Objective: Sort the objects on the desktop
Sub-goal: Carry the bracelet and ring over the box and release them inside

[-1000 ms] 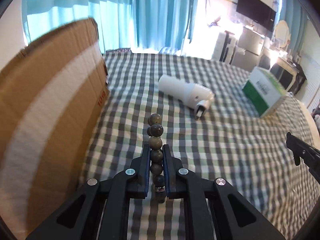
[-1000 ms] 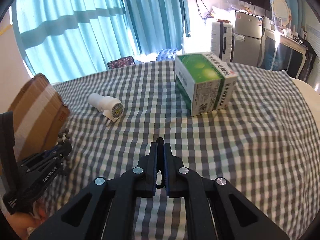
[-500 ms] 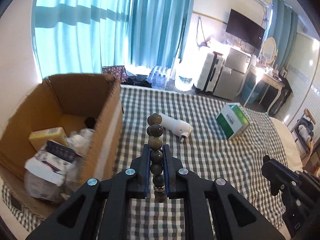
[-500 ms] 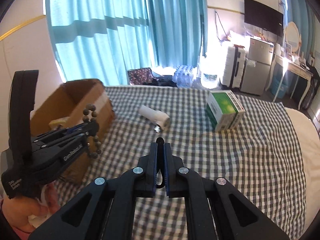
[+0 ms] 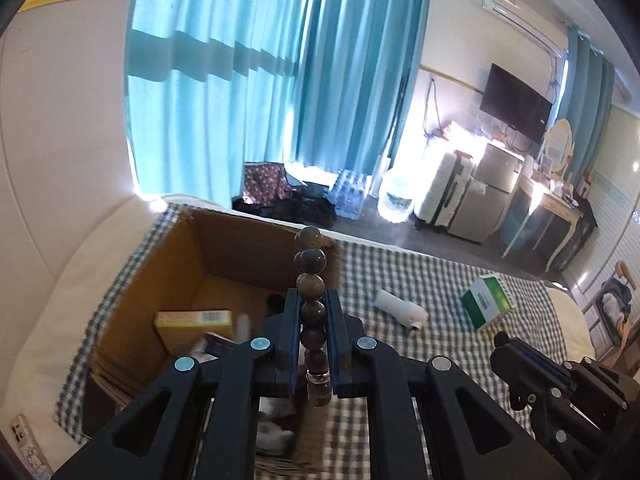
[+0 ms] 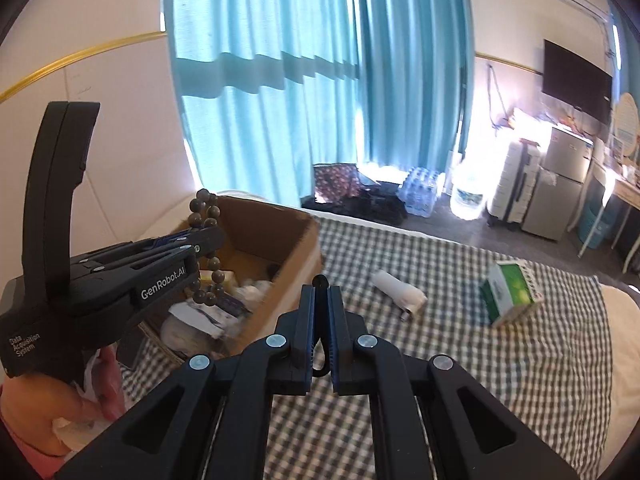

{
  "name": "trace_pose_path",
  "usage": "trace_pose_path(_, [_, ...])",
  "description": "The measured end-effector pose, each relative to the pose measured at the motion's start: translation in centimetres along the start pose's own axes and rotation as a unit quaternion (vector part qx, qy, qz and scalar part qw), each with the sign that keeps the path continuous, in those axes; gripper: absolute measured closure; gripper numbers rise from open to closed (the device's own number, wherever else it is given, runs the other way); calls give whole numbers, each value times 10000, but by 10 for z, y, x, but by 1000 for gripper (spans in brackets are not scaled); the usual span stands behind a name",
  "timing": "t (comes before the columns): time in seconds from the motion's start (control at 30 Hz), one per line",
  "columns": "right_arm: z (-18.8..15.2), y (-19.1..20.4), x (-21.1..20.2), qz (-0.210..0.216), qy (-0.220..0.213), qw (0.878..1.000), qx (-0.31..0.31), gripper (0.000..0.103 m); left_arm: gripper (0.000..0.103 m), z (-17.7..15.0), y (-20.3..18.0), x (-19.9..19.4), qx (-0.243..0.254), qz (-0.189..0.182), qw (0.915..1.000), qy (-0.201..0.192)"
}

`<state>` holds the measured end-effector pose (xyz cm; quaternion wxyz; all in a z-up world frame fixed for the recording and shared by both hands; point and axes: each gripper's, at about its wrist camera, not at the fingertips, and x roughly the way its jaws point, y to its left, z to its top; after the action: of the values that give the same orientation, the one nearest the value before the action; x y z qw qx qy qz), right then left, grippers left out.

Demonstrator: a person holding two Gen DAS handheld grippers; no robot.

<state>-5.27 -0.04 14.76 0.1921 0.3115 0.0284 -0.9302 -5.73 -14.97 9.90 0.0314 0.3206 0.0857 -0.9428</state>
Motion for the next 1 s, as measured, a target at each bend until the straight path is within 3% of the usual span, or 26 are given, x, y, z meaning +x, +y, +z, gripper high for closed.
trace_pose_path(0.43, [-8,64,104,817,453,9955,-163,97,92,-17,85,62,-332,433,9979,345])
trace_pose_path(0.5, [-11,65,118,918,502,9944,-150,96,88,-18,92,73,-302,441,9978,384])
trace_pose_path(0.53, [-13,64,124,946,489,9942,-131,95,78,-18,95,77,-253,487,9976,413])
trace_pose_path(0.57, [-14,63,128,962,466,9942,-108,84,56,-18,97,81,-203,567,9973,425])
trace_pose_path(0.6, [-16,61,132,948,441,9945,-78,54,43,-18,99,83,-183,679,9968,390])
trace_pose_path(0.63, [-17,59,134,892,395,9952,-45,39,23,-17,102,83,-212,797,9961,299])
trace_pose_path(0.67, [-19,56,134,801,291,9964,-24,26,18,-16,104,81,-255,883,9956,179])
trace_pose_path(0.87, [-19,22,114,802,-248,9961,264,26,17,-12,89,73,-189,899,9958,17])
trace_pose_path(1.0, [-20,-16,90,607,-382,9957,579,26,9,-11,56,63,2,705,9975,9])
